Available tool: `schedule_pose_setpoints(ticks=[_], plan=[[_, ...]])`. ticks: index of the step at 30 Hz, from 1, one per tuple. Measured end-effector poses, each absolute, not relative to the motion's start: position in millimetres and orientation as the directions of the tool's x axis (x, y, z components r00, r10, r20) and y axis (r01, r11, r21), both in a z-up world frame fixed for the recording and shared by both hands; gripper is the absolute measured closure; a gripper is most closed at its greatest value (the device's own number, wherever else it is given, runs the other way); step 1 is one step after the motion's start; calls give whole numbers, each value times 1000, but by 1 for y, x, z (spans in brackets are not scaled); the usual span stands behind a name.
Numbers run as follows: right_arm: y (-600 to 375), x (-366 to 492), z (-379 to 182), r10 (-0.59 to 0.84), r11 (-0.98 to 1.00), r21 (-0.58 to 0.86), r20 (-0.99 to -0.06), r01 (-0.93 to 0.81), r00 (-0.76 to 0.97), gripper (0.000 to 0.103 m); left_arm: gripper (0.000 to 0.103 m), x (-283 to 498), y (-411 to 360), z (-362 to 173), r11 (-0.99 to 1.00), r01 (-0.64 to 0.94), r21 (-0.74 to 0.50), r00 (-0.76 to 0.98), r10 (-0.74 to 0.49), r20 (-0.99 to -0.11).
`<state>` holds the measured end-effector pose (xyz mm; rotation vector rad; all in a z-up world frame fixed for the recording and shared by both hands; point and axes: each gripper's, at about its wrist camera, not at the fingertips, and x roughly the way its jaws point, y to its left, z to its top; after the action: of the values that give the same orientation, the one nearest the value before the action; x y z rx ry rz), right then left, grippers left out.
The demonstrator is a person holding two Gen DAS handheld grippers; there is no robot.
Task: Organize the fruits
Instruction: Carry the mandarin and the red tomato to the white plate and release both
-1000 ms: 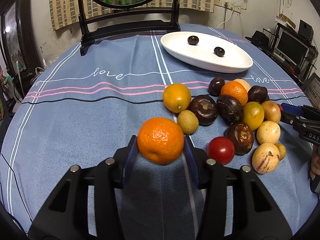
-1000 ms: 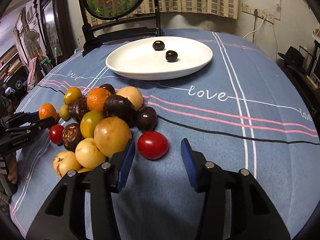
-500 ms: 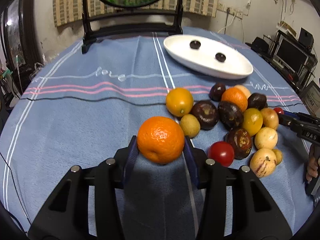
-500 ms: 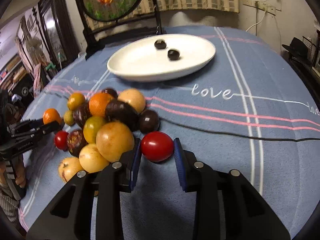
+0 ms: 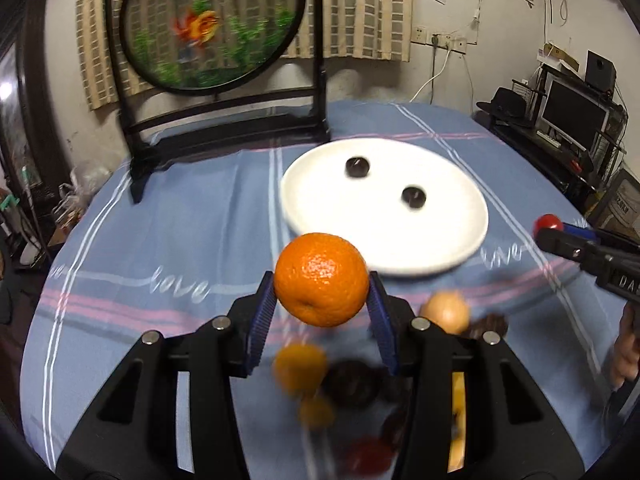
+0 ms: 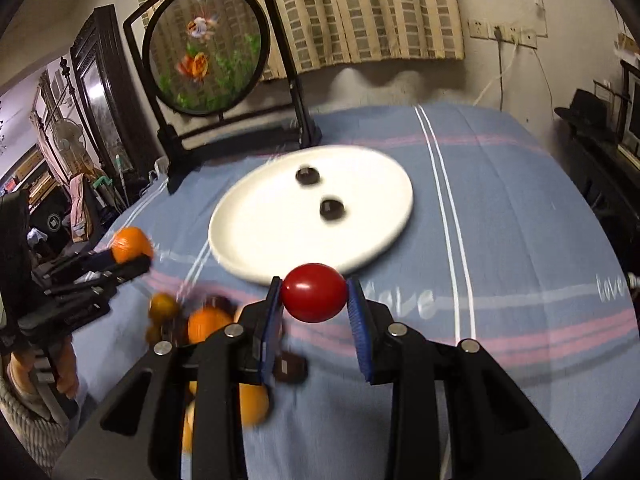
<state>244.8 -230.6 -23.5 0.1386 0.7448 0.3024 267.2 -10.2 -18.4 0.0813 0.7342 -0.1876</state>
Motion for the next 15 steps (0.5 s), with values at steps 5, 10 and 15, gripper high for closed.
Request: schedule_pose_setpoints(ticks=[5,10,15], plan=[[-216,291,-35,342,940,253,-656,-231,673,71,57,313,-32,-32,976,215,-16,690,-164,-705],[-204,320,-51,320,947,206,-694,-247,645,70,56,339,-41,-54,974,227,-24,649,-169,-742],[-206,322,-52,250,966,122,-672,-229,697,26,39,339,-40,-57,974,228,-6,666,-161,-728]])
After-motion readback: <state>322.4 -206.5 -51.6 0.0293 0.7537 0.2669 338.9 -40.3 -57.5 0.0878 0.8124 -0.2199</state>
